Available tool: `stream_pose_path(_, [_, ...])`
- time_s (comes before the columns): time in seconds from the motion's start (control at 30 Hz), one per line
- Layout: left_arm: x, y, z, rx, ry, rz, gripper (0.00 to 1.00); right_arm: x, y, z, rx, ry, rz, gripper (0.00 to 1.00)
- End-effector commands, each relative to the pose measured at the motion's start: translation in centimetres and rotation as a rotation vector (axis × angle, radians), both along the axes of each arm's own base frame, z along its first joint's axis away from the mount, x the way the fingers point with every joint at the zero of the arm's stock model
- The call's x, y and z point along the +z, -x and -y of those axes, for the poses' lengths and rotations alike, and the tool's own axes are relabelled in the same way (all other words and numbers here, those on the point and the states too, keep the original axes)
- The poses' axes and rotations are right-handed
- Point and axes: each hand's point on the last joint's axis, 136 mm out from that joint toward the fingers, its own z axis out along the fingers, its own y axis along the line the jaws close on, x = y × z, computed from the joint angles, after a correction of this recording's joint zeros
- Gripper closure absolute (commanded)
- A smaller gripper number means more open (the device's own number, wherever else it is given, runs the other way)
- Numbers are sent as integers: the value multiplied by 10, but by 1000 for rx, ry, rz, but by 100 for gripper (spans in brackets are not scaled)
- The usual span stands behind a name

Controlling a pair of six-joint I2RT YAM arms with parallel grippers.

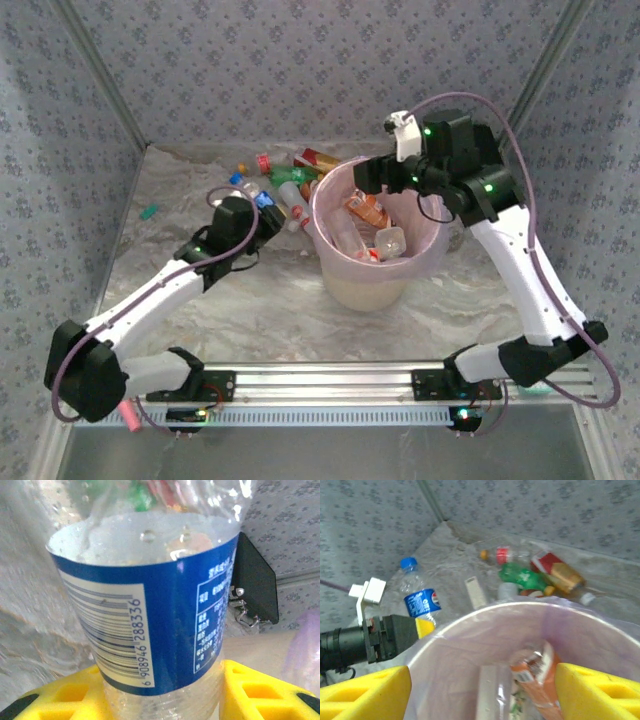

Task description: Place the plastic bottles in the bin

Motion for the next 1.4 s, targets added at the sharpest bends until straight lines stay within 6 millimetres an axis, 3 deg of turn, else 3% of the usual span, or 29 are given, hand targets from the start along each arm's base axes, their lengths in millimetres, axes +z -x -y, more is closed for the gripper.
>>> stream_pose_path(0.0, [25, 11, -13, -140, -135, 87, 88, 24, 11, -34, 145, -129, -2, 20])
stream_pose_path(0.13, [41, 22, -9, -293, -149, 149, 100, 32, 17, -71, 284, -188, 18, 16])
stream_pose_path(0.3, [63, 43, 17, -523, -120, 245, 100, 23, 7, -111, 324, -175, -43, 17])
stream_pose_path(0.57, [98, 62, 32, -645, -43, 421, 100, 6, -4, -160, 402, -189, -134, 18])
stream_pose_path(0.87, [115, 68, 38, -689, -14, 492, 100, -17, -10, -186, 478, -211, -241, 21])
stream_pose_path(1.17, [116, 65, 35, -662, -19, 489, 100, -11, -8, -184, 485, -224, -234, 53])
stream_pose_path(1.27, [115, 62, 33, -640, -26, 480, 100, -2, -7, -181, 488, -228, -208, 57])
stream_pose_path(1.37, [115, 62, 32, -634, -24, 476, 59, 14, -8, -173, 481, -234, -164, 60])
